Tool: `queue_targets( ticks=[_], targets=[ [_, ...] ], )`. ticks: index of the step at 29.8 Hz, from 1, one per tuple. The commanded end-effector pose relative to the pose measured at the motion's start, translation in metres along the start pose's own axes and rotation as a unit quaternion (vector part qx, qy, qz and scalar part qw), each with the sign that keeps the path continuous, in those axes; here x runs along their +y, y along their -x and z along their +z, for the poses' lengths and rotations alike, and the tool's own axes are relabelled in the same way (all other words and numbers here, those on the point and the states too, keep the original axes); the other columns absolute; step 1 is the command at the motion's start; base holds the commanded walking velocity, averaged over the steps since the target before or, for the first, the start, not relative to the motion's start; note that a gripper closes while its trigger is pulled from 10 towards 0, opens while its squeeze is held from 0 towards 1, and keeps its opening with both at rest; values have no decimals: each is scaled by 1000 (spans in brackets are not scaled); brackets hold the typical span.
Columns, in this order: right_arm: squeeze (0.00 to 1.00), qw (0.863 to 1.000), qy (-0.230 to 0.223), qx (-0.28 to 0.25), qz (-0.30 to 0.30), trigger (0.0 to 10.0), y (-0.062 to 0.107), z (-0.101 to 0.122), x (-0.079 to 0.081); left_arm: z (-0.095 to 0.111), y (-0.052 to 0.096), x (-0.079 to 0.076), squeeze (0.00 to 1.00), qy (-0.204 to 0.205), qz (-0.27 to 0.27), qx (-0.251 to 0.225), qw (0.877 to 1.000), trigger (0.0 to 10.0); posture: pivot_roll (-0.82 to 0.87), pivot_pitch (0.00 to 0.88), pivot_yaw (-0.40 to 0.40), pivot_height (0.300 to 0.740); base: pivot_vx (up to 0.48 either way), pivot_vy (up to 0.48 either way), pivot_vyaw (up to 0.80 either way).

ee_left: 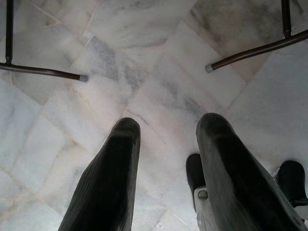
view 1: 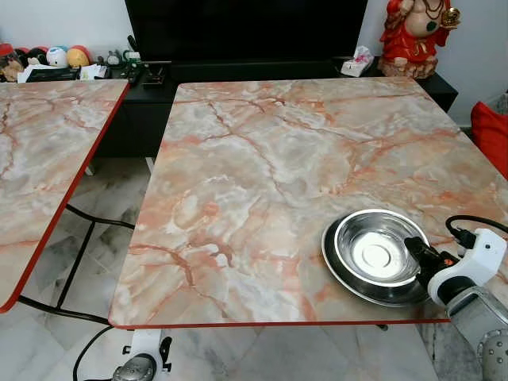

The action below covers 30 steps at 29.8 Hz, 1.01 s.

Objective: Setting the table

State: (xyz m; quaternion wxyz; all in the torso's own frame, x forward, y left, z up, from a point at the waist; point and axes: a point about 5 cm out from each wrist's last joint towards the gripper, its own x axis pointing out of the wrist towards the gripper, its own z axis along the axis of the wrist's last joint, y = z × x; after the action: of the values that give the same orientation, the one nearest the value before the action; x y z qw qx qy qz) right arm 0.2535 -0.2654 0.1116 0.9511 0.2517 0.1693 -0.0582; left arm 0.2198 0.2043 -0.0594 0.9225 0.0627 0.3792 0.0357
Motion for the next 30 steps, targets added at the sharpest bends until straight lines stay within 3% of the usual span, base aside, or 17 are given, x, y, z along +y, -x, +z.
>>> queue_targets(
  ticks=[1,4,5,7,8,11,12,13,30],
  targets=[
    [51,1000,7,1,-5,10000,1,1,-2,-5,1,1,0,-2,2,15,1000,10000,-62,53,13,740,0,0,0],
    [71,1000,7,2,-7,10000,0,0,-3,-5,1,1,0,-2,2,15,1000,10000,-60,52,13,740,0,0,0],
    [259,1000,8,3,-8,10000,0,0,-3,-5,1,1,0,-2,2,15,1000,10000,-60,53,13,740,0,0,0],
    [871,1000,7,2,-9,10000,0,0,-4,-5,1,1,0,-2,2,15,1000,10000,-60,53,13,740,0,0,0],
    [1000,1000,6,2,-9,10000,-1,0,-4,-5,1,1,0,-2,2,15,1000,10000,-59,53,13,740,0,0,0],
    [1000,1000,6,2,-11,10000,-1,0,-4,-4,1,1,0,-2,2,14,1000,10000,-59,53,14,740,0,0,0],
    [914,1000,6,2,-12,10000,-1,0,-4,-4,1,1,0,-2,2,14,1000,10000,-58,53,13,740,0,0,0],
    [0,1000,6,2,-13,10000,-1,0,-4,-4,1,1,0,-2,2,14,1000,10000,-59,53,14,740,0,0,0],
    [0,1000,17,-9,-16,10000,0,7,-6,-3,0,1,0,-1,2,12,1000,10000,-59,53,15,740,0,0,0]
  ],
)
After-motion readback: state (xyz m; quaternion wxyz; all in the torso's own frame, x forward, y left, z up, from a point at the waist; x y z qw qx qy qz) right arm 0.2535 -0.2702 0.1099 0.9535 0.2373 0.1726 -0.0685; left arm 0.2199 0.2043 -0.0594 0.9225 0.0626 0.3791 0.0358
